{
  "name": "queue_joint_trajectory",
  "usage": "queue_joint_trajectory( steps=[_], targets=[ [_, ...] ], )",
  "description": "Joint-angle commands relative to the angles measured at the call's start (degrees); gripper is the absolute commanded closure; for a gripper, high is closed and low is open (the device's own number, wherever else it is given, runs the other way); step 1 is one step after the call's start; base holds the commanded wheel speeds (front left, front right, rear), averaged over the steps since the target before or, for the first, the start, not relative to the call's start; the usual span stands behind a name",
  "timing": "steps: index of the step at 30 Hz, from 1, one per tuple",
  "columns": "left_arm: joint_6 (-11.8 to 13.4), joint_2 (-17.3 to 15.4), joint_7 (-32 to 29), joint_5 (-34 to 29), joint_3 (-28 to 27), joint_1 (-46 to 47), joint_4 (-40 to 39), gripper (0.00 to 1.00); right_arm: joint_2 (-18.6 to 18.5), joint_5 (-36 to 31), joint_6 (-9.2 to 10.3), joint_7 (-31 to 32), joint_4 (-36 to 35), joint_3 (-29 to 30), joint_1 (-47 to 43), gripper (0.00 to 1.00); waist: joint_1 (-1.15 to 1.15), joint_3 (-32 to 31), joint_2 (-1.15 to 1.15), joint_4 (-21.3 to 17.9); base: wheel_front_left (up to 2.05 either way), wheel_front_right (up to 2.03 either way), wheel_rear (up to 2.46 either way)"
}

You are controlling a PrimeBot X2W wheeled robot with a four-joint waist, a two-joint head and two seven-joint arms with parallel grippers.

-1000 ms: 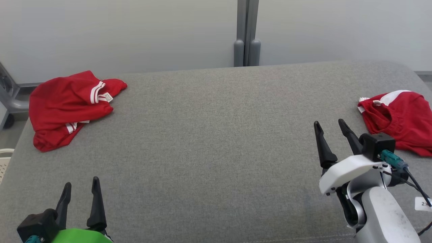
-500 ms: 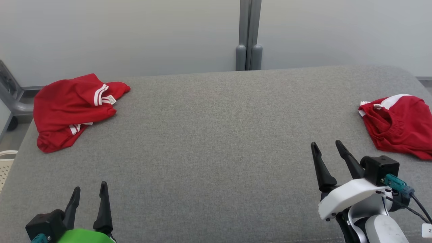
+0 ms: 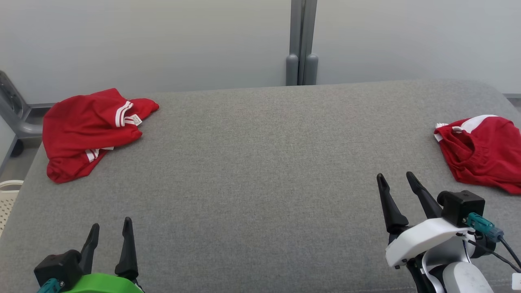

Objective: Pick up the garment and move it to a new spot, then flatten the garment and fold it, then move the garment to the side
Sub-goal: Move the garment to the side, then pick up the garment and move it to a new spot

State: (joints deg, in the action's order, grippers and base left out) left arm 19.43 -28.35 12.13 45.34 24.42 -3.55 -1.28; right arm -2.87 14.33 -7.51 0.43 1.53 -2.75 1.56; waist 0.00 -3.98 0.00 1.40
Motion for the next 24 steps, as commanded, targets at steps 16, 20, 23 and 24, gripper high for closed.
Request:
queue_joint_trajectory(
  steps=[16, 20, 23, 24],
  targets=[
    [1.7, -1.1, -0.7, -1.7, 0.2, 2.2, -1.5, 0.00, -0.1, 0.8, 0.04, -1.1, -1.6, 2.5, -1.3, 0.00, 0.00, 0.6, 0.00, 14.9, 0.00, 0.00, 0.00],
    [2.2, -1.4, -1.1, -2.0, 0.5, 2.2, -2.7, 0.00, 0.0, 1.3, 0.04, -1.6, -1.6, 2.4, -1.3, 0.00, 0.00, 0.9, 0.00, 21.3, 0.00, 0.00, 0.00],
    [2.4, -1.6, -1.0, -2.0, 0.3, 1.7, -3.3, 0.00, -0.1, 1.6, 0.04, -1.9, -1.3, 1.8, -1.0, 0.00, 0.00, 0.9, 0.00, 25.4, 0.00, 0.00, 0.00],
    [2.6, -1.6, -1.0, -1.9, 0.2, 1.5, -3.5, 0.00, -0.1, 1.7, 0.04, -2.0, -1.2, 1.8, -0.8, 0.00, 0.00, 0.9, 0.00, 26.6, 0.00, 0.00, 0.00]
  ],
)
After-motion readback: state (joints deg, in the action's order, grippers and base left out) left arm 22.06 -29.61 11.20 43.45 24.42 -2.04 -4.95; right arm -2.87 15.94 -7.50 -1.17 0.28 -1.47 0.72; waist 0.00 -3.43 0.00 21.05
